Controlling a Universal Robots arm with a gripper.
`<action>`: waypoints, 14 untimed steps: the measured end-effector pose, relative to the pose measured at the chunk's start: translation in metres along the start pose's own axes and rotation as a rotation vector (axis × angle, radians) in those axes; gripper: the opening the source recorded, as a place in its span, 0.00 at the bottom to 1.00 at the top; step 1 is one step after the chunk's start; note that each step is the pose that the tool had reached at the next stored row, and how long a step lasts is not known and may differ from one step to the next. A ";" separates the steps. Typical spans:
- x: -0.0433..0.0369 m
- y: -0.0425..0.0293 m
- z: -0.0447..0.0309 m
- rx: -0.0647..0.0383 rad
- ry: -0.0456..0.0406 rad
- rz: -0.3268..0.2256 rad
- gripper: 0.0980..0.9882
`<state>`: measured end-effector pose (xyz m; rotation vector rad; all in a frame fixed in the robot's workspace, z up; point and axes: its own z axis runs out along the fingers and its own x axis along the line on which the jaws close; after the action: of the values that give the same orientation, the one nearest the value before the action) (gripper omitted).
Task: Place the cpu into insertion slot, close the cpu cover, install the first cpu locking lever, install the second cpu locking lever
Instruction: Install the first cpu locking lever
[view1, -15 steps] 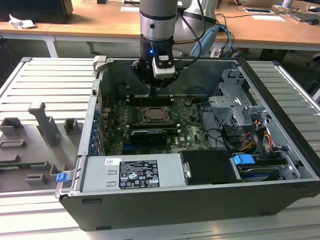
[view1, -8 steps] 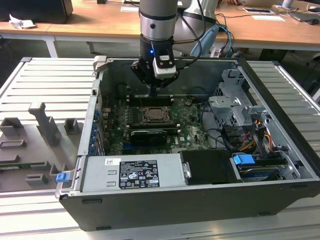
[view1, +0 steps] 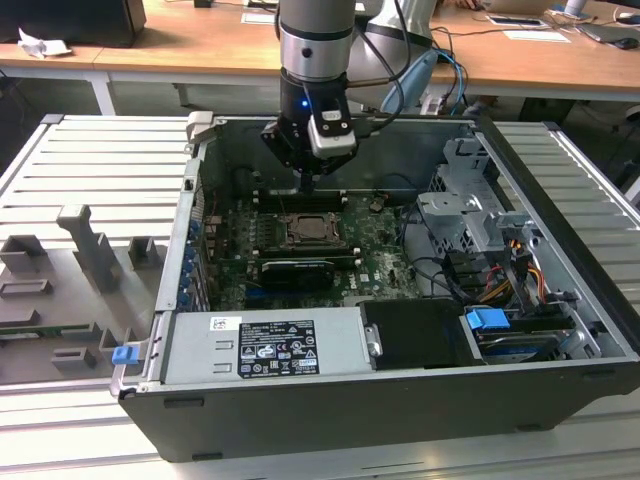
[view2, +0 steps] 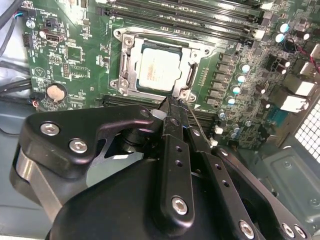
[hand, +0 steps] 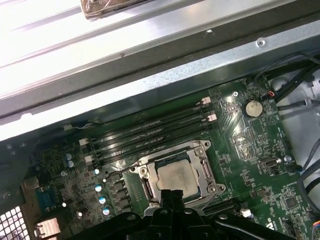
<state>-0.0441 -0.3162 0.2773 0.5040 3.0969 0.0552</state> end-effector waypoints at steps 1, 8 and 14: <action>0.0000 0.0000 0.0000 0.000 0.0005 -0.013 0.01; 0.0000 0.0000 0.0001 0.000 0.0049 -0.140 0.01; 0.0000 0.0000 0.0001 0.001 0.0088 -0.250 0.01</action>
<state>-0.0441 -0.3162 0.2772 0.1142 3.1400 0.0555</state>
